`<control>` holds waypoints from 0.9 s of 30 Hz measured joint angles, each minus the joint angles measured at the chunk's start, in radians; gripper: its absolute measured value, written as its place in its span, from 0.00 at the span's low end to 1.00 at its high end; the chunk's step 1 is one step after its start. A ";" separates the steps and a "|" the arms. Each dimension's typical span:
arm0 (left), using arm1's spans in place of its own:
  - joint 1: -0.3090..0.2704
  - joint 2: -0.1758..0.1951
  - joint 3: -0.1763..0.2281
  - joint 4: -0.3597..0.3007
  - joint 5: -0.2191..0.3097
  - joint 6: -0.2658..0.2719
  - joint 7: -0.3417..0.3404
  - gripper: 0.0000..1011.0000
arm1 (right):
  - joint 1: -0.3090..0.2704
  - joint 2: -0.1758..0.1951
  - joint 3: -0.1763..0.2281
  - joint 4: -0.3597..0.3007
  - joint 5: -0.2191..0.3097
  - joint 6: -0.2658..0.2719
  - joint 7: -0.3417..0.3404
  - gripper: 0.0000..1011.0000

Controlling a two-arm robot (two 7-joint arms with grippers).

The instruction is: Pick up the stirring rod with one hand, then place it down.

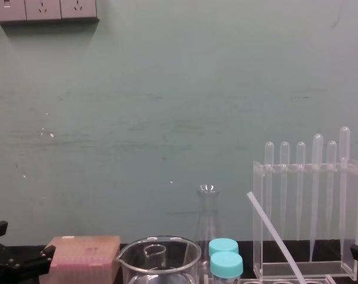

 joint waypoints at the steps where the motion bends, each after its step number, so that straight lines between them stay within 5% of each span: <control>1: 0.000 0.000 0.000 0.000 0.000 0.000 0.000 0.99 | 0.000 0.000 0.000 0.000 0.000 0.000 0.000 0.99; 9: 0.000 0.000 0.000 0.000 0.000 0.000 0.000 0.99 | -0.002 0.000 0.004 -0.001 0.002 -0.007 0.002 0.99; 20: 0.000 0.000 0.000 0.000 0.000 0.000 0.000 0.99 | -0.024 -0.051 0.099 -0.027 0.049 -0.211 0.008 0.99; 27: 0.000 0.000 0.000 0.000 0.000 0.000 0.000 0.99 | 0.027 -0.089 0.091 -0.014 0.083 -0.265 0.101 0.99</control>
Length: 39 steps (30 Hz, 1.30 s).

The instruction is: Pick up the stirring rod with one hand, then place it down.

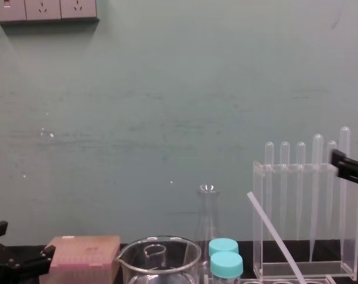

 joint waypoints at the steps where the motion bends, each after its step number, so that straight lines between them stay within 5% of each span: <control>1: 0.000 0.000 0.000 0.000 0.000 0.000 0.000 0.99 | 0.007 -0.004 -0.004 0.003 0.007 -0.001 0.016 0.99; 11: 0.000 0.000 0.000 0.000 0.000 0.000 0.000 0.99 | 0.085 -0.038 -0.069 0.047 0.080 0.034 0.236 0.99; 16: 0.000 0.000 0.000 0.000 0.000 0.000 0.000 0.99 | 0.113 -0.050 -0.089 0.069 0.120 0.086 0.325 0.99; 20: 0.000 0.000 0.000 0.000 0.000 0.000 0.000 0.99 | 0.137 -0.064 -0.097 0.093 0.170 0.193 0.383 0.99; 29: 0.000 0.000 0.000 0.000 0.000 0.000 0.000 0.99 | 0.176 -0.093 -0.103 0.149 0.208 0.370 0.424 0.99; 39: 0.000 0.000 0.000 0.000 0.000 0.000 0.000 0.99 | 0.187 -0.107 -0.107 0.178 0.196 0.444 0.437 0.99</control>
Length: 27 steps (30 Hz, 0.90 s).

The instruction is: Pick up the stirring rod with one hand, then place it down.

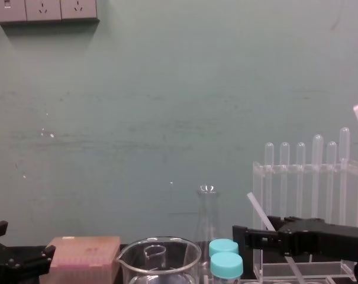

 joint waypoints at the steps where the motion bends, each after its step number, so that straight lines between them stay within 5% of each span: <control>1: 0.000 0.000 0.000 0.000 0.000 0.000 0.000 0.99 | 0.000 0.000 0.001 0.000 -0.006 0.002 -0.003 0.99; 21: 0.000 0.000 0.000 0.000 0.000 0.000 0.000 0.99 | -0.006 0.002 0.003 -0.007 -0.022 0.002 -0.019 0.99; 27: 0.000 0.000 0.000 0.000 0.000 0.000 0.000 0.99 | -0.006 0.002 0.002 -0.007 -0.022 0.002 -0.018 0.90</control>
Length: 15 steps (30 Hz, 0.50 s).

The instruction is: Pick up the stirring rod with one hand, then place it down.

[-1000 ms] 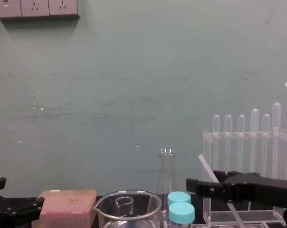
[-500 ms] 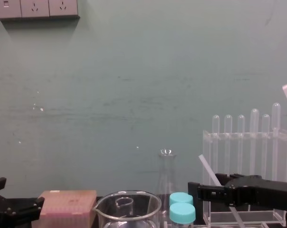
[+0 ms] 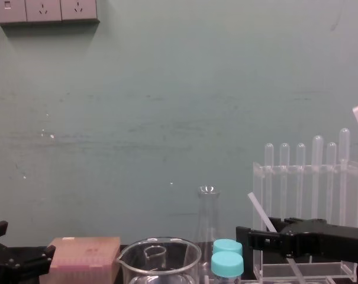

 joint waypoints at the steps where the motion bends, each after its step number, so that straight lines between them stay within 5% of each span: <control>1: 0.000 0.000 0.000 0.000 0.000 0.000 0.000 0.99 | 0.000 0.000 0.000 0.000 0.000 0.000 0.000 0.84; 5: 0.000 0.000 0.000 0.000 0.000 0.000 0.000 0.99 | 0.000 0.000 0.000 0.000 0.000 0.000 0.001 0.78; 15: 0.000 0.000 0.000 0.000 0.000 0.000 0.000 0.99 | -0.001 0.000 0.000 0.002 0.000 0.004 0.000 0.44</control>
